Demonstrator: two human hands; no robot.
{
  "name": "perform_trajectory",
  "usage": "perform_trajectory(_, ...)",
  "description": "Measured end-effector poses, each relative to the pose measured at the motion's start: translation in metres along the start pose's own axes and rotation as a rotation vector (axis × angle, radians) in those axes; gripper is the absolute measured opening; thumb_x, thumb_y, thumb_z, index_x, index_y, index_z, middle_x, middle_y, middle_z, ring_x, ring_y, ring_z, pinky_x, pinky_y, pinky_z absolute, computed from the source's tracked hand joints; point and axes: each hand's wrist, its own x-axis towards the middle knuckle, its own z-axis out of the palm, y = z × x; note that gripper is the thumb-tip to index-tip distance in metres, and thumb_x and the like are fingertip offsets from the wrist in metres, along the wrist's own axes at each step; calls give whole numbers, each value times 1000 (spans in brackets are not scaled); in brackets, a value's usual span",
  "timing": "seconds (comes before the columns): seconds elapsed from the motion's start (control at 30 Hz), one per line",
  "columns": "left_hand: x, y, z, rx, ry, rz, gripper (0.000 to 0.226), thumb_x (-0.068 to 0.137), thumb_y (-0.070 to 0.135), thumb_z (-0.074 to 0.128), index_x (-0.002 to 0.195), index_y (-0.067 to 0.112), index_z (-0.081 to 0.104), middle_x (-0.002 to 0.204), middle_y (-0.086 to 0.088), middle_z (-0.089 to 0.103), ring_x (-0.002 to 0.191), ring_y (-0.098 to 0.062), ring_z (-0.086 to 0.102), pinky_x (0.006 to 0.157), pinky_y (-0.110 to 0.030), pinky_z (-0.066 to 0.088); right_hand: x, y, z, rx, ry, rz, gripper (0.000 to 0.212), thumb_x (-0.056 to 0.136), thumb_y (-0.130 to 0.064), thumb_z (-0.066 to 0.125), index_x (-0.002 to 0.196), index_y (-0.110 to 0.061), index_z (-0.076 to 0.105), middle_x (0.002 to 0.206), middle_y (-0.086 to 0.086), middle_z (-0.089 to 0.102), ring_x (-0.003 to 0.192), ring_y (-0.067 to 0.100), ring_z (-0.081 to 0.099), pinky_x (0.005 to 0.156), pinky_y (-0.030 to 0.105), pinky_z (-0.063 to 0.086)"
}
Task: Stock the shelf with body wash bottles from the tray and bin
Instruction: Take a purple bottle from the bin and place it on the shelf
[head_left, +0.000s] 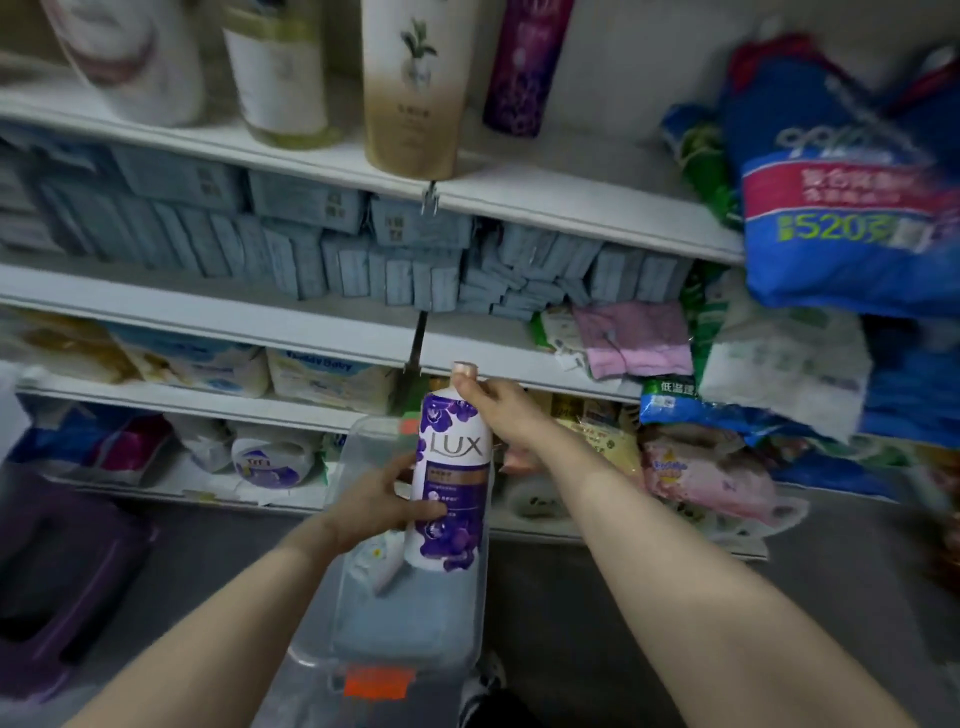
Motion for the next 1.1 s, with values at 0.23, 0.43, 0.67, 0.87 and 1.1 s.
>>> perform_trajectory(0.23, 0, 97, -13, 18, 27, 206, 79, 57, 42, 86, 129, 31, 54, 112, -2, 71, 100, -24, 69, 85, -52, 57, -21, -57, -64, 229, 61, -145, 52, 88, -44, 71, 128, -16, 53, 133, 0, 61, 112, 14, 62, 95, 32, 52)
perform_trajectory(0.43, 12, 197, -25, 69, 73, 367, 70, 66, 30, 85, 129, 22, 55, 109, -2, 70, 98, -22, 70, 84, -44, 58, -28, -108, -120, 293, 64, -308, 52, 81, -21, 82, 127, -18, 58, 117, 1, 71, 105, 17, 69, 86, 29, 57)
perform_trajectory(0.67, 34, 302, -33, 155, 138, 545, 68, 69, 33, 85, 130, 26, 55, 114, 1, 69, 100, -19, 69, 86, -49, 57, -25, -171, -191, 317, 252, -473, 54, 78, -27, 84, 124, -22, 56, 119, 1, 69, 107, 18, 68, 94, 39, 56)
perform_trajectory(0.87, 55, 351, -28, 116, 152, 605, 64, 73, 19, 83, 130, 16, 53, 115, -4, 69, 101, -23, 69, 87, -47, 57, -12, -193, -229, 326, 343, -548, 55, 80, -28, 82, 128, -20, 55, 121, 1, 68, 109, 18, 67, 93, 39, 57)
perform_trajectory(1.1, 94, 356, -22, 92, 224, 628, 60, 73, 15, 83, 126, 18, 56, 114, -4, 69, 105, -21, 66, 93, -49, 53, 6, -186, -241, 296, 404, -590, 55, 81, -21, 81, 129, -17, 55, 121, -1, 68, 109, 13, 64, 86, 28, 55)
